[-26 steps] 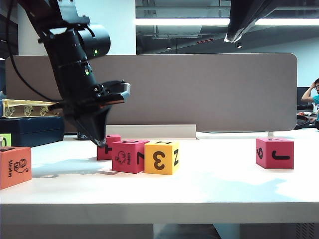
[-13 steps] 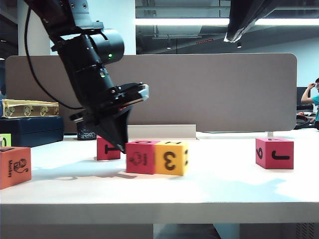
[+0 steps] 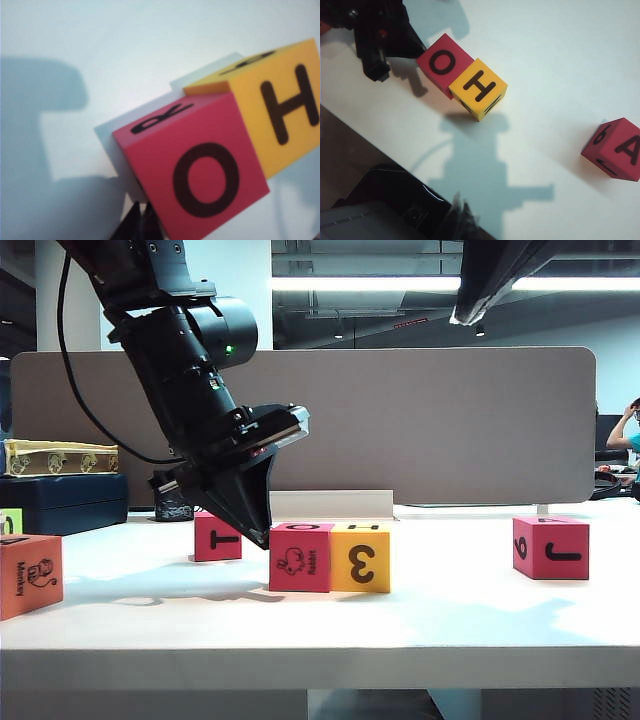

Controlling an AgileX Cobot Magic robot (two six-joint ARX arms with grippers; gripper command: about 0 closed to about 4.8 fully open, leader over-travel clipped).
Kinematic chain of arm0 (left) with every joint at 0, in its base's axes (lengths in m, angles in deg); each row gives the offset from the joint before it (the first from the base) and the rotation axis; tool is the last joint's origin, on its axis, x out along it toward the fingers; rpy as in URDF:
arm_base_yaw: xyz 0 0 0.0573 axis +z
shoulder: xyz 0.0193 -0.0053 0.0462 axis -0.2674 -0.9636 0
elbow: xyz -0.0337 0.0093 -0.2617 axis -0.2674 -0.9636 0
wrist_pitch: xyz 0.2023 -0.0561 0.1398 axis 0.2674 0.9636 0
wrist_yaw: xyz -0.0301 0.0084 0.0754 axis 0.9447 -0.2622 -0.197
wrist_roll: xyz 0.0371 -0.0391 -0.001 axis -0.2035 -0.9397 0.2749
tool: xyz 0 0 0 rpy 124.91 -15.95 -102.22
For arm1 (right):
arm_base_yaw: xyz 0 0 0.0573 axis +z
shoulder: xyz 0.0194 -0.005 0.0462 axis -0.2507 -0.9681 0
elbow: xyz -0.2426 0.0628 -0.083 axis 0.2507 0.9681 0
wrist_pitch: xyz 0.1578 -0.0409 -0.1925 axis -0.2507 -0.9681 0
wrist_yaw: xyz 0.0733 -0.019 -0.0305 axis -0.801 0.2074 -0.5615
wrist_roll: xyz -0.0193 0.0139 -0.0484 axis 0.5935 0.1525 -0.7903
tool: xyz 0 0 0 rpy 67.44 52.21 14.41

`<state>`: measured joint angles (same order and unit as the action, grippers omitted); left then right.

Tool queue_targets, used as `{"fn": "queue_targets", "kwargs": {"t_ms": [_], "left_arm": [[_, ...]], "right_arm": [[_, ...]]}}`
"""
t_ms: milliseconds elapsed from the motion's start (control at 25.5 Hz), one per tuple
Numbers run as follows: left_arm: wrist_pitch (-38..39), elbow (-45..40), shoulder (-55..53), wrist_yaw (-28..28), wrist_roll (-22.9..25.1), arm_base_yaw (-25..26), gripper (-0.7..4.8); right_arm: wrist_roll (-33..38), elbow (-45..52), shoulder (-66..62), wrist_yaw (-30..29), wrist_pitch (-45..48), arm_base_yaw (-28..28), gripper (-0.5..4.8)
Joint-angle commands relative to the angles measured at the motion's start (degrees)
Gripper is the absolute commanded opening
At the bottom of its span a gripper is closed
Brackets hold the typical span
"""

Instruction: Select the appropriate blocks from the scattered letter blocks on the table and arrange them in a row to spell out "ALOHA".

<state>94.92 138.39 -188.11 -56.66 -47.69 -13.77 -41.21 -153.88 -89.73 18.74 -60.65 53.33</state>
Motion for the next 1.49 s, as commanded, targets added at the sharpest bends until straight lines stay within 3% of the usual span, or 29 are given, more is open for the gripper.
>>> {"fn": "queue_targets", "kwargs": {"t_ms": [39, 392, 470, 587, 940, 1018, 1292, 1331, 1488], "left_arm": [[0.7, 0.1, 0.1, 1.1, 0.1, -0.7, -0.06], [0.3, 0.1, 0.1, 0.0, 0.5, -2.7, -0.06], [0.3, 0.1, 0.1, -2.1, 0.0, -2.7, -0.06], [0.6, 0.3, 0.4, -10.3, -0.1, -1.6, -0.06], [0.0, 3.5, 1.1, -15.8, 1.9, 1.7, -0.06], [-2.0, 4.1, 1.1, -16.2, 2.9, 2.1, -0.06], [-10.6, 5.3, 1.1, -25.9, 2.8, 2.1, -0.03], [-11.8, 5.3, 1.1, -26.6, 2.3, 2.2, 0.07], [-14.3, 5.3, 1.0, -26.5, -0.9, 2.7, 1.37]], "right_arm": [[-0.2, -0.4, 0.2, 0.0, 0.5, -0.1, -0.05], [-0.1, -0.4, 0.2, 0.0, 0.5, -0.1, -0.05], [-0.1, -0.4, 0.2, 0.0, 0.5, -0.1, -0.05], [-0.1, -0.4, 0.2, 0.0, 0.5, -0.1, -0.05], [-0.1, -0.4, 0.2, -0.2, 2.6, -0.1, -0.05], [-0.1, -0.4, 0.2, -0.4, 4.1, -0.1, -0.05], [-0.1, -0.4, 0.1, -0.6, 9.7, -0.1, -0.05], [-0.2, -0.4, 0.1, -0.6, 10.0, -0.1, -0.05], [-0.2, -0.4, -0.2, -0.6, 10.4, -0.1, -0.05]]}}
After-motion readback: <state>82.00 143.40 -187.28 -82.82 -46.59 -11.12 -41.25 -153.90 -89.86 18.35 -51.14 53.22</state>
